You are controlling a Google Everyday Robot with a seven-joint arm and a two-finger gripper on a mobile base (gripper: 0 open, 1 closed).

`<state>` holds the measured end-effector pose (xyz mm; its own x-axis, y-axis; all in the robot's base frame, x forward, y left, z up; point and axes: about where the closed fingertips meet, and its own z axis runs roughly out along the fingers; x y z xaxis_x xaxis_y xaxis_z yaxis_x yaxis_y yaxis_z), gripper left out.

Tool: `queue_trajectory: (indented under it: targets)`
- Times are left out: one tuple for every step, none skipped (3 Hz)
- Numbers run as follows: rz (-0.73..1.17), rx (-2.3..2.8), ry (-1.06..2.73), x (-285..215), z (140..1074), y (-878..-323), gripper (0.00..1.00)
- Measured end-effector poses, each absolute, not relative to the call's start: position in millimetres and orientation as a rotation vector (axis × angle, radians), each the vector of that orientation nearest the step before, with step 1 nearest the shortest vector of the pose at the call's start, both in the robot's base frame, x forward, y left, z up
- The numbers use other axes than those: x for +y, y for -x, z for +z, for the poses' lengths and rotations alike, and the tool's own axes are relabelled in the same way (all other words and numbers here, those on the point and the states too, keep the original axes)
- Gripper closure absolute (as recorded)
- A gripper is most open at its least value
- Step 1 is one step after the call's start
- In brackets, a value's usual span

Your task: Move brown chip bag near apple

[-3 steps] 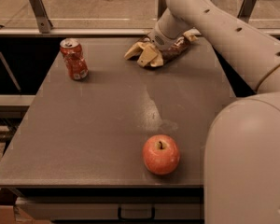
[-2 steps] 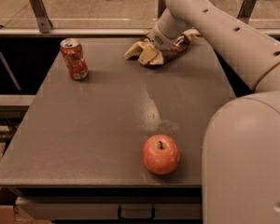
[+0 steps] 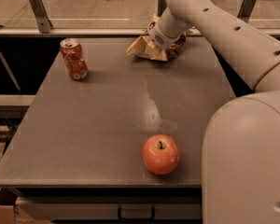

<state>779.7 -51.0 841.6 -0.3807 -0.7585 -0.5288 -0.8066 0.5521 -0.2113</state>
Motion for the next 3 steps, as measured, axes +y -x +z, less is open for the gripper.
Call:
queue_trajectory:
  targets:
    - [0.133,2.136,1.319,-62,855,-750,1.00]
    - [0.196,2.021,1.409,-81,893,-701,1.00]
    - [0.300,1.894,1.555,-97,923,-646,1.00]
